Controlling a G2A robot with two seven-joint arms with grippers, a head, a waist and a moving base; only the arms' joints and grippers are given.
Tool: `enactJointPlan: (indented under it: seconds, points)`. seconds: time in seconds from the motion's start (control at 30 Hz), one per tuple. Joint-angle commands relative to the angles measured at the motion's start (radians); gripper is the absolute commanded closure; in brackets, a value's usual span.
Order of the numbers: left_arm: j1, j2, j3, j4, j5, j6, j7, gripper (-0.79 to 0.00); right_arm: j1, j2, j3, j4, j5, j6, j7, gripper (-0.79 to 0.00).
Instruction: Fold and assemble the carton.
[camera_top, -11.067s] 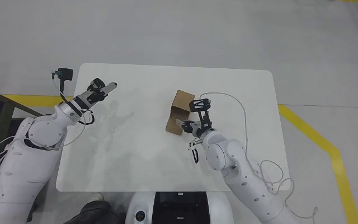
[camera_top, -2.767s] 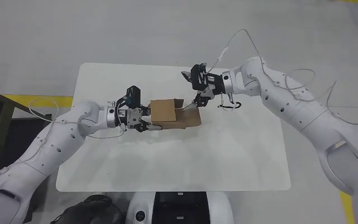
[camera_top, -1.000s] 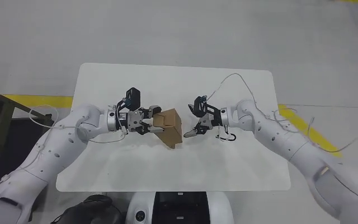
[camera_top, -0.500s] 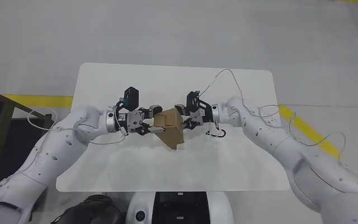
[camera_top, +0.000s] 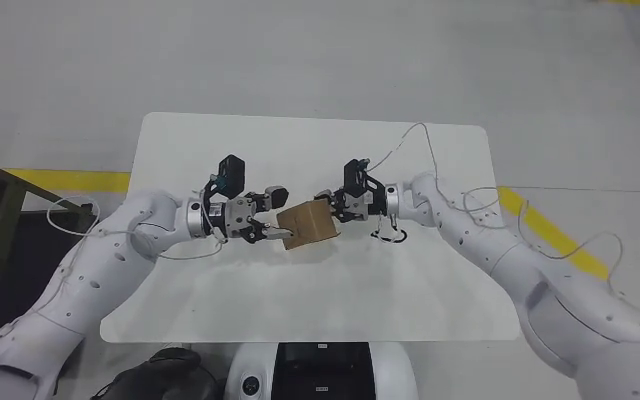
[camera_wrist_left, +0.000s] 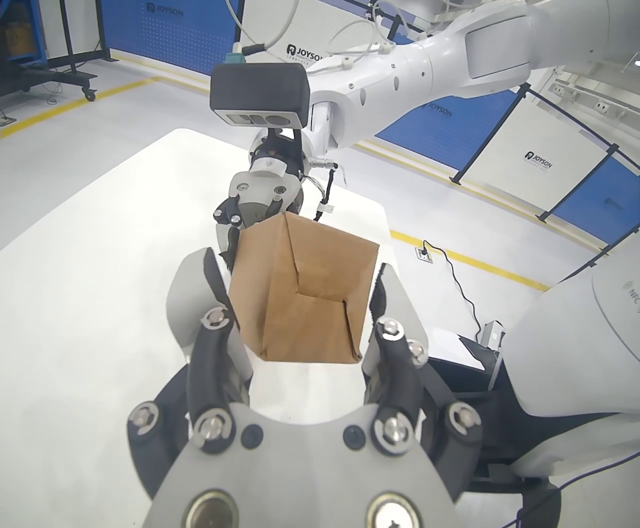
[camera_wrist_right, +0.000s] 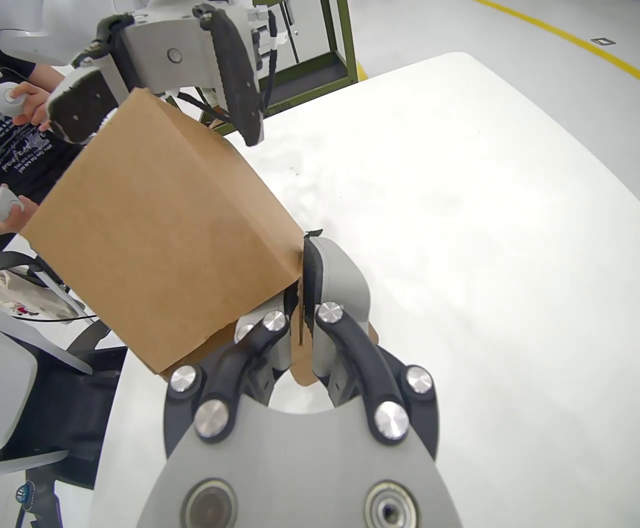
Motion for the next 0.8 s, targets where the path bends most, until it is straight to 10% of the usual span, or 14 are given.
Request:
enactJointPlan:
  seconds: [0.0, 0.3, 0.77]
  points:
    - [0.004, 0.000, -0.007, 0.002, 0.001, 0.001, -0.009, -0.702, 0.009, 0.007, -0.009, -0.001, -0.005, 0.000, -0.006, 0.000]
    - [0.031, 0.003, -0.073, -0.015, 0.051, 0.020, 0.000, -0.785, 0.057, 0.031, -0.003, 0.012, 0.018, 0.000, 0.131, 0.000]
    - [0.084, -0.026, -0.054, -0.135, 0.442, 0.259, 0.060, -0.785, 0.035, 0.105, 0.110, -0.238, 0.417, 0.181, 0.720, 0.000]
